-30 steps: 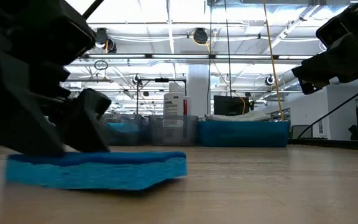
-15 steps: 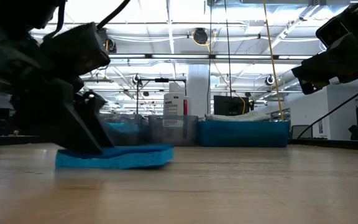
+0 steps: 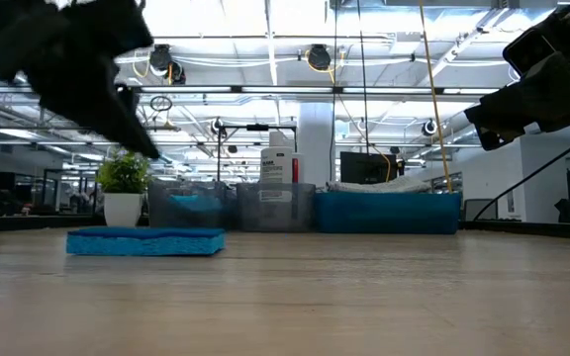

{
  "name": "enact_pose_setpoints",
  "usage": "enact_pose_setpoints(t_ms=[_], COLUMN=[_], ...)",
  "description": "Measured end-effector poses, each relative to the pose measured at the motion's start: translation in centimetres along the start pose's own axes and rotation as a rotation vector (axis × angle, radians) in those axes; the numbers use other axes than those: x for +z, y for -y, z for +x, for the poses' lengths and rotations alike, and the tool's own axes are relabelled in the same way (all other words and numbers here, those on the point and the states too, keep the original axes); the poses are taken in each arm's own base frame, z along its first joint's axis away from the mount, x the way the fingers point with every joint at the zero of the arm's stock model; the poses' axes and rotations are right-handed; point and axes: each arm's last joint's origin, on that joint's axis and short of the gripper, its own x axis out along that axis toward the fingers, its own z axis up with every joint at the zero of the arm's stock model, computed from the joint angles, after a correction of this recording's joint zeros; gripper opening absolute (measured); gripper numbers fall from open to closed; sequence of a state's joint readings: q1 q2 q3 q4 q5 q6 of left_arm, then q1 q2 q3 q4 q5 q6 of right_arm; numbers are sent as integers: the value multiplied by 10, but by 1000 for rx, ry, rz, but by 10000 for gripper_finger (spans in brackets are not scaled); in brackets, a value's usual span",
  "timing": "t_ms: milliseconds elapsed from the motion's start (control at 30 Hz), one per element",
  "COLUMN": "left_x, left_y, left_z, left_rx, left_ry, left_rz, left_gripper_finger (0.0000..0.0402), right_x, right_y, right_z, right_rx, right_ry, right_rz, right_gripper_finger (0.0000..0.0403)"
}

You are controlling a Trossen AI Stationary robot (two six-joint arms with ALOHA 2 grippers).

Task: Pick & Place Kitchen Items
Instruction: Put the blue sponge into the left black bin

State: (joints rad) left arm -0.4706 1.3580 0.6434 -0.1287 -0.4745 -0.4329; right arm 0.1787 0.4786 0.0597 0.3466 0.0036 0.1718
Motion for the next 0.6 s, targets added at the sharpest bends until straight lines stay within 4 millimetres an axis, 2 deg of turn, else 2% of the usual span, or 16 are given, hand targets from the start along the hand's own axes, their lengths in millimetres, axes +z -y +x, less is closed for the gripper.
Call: enact_pose_setpoints(t_ms=[133,267,367,467,600], left_x=[18,31,37,41,48], left_y=[5,7,2,1,6], left_z=[-8,-10,-9,-8,-12], left_rx=[-110,-149,-146,-222,-367], left_ry=[139,260,295,296,321], left_rz=[-212,-196,-319,-341,-332], left_gripper_finger=[202,202,206,231,290], right_x=[0,0,0,0,0], right_y=[0,0,0,0,0], right_z=[0,0,0,0,0], right_rx=[0,0,0,0,-1], right_ry=[0,0,0,0,0], right_rz=[0,0,10,11,10], right_gripper_finger=[100,100,100,100,100])
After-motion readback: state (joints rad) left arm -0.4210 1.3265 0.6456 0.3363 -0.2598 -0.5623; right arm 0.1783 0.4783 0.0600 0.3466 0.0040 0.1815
